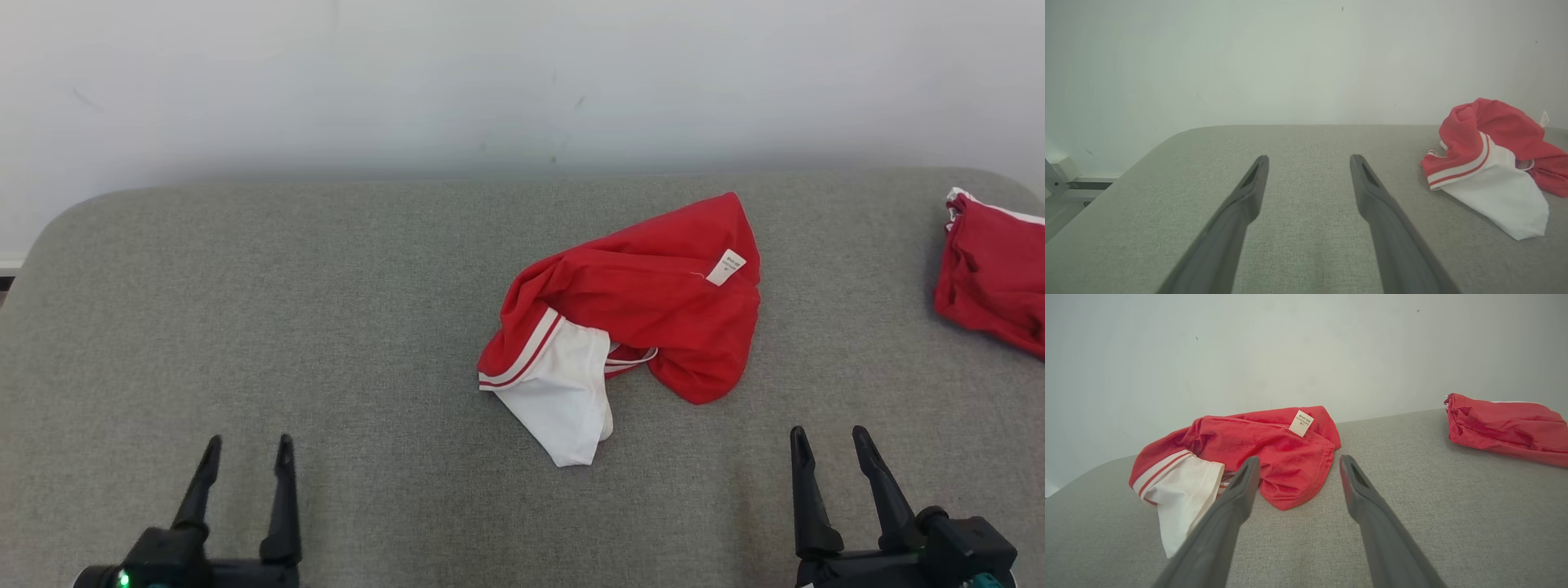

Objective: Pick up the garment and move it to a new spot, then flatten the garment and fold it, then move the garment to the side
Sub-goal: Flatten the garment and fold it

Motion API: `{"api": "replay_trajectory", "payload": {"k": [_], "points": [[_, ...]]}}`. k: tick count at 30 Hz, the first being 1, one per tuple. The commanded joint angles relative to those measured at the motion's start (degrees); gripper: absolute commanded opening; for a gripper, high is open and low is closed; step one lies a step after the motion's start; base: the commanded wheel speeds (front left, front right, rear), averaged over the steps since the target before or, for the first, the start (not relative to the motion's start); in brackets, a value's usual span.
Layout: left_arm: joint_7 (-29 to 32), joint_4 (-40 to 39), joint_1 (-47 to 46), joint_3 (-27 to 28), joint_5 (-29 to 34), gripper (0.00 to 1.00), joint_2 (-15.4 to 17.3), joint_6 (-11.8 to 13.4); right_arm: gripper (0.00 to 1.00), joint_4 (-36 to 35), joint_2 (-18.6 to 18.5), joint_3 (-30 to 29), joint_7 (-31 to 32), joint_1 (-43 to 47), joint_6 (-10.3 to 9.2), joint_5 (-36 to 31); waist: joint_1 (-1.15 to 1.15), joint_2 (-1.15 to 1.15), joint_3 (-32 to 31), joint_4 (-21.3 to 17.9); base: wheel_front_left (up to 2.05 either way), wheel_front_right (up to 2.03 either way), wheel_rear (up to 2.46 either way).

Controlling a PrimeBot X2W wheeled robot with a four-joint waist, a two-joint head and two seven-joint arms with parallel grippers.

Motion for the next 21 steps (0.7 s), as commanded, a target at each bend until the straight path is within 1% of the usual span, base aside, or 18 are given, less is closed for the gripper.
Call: {"api": "replay_trajectory", "payload": {"k": [1,5,11,17,21], "points": [[-0.17,0.26,-1.92,-1.52,0.62,1.0,-0.76,-0.17,1.0,-0.05,-0.1,0.02,-0.24,-0.35,-0.12,-0.2,0.0,0.0,0.41,-0.18,0.0,0.0,0.0],[-0.17,2.23,-5.69,-5.5,1.01,1.0,-1.56,-0.63,1.0,-0.17,-0.26,0.35,-0.12,-0.93,-0.12,-0.11,0.0,0.0,1.29,-1.16,0.0,0.0,0.0],[-0.17,6.72,-11.42,-11.9,1.1,1.0,-2.24,-1.14,1.0,0.03,-0.23,0.42,-0.35,-2.08,-0.12,0.29,0.0,0.0,3.51,-4.29,0.0,0.0,0.0],[0.04,11.73,-15.12,-18.77,1.62,1.0,-2.7,-1.04,1.0,0.44,-0.11,-0.12,-0.65,-2.86,-0.13,0.76,0.0,0.0,5.66,-7.42,0.0,0.0,0.0],[0.67,14.64,-16.78,-23.11,0.26,1.0,-2.62,-1.06,1.0,0.61,-0.05,0.03,-0.92,-3.43,-0.13,1.15,0.0,0.0,6.83,-9.0,0.0,0.0,0.0]]}}
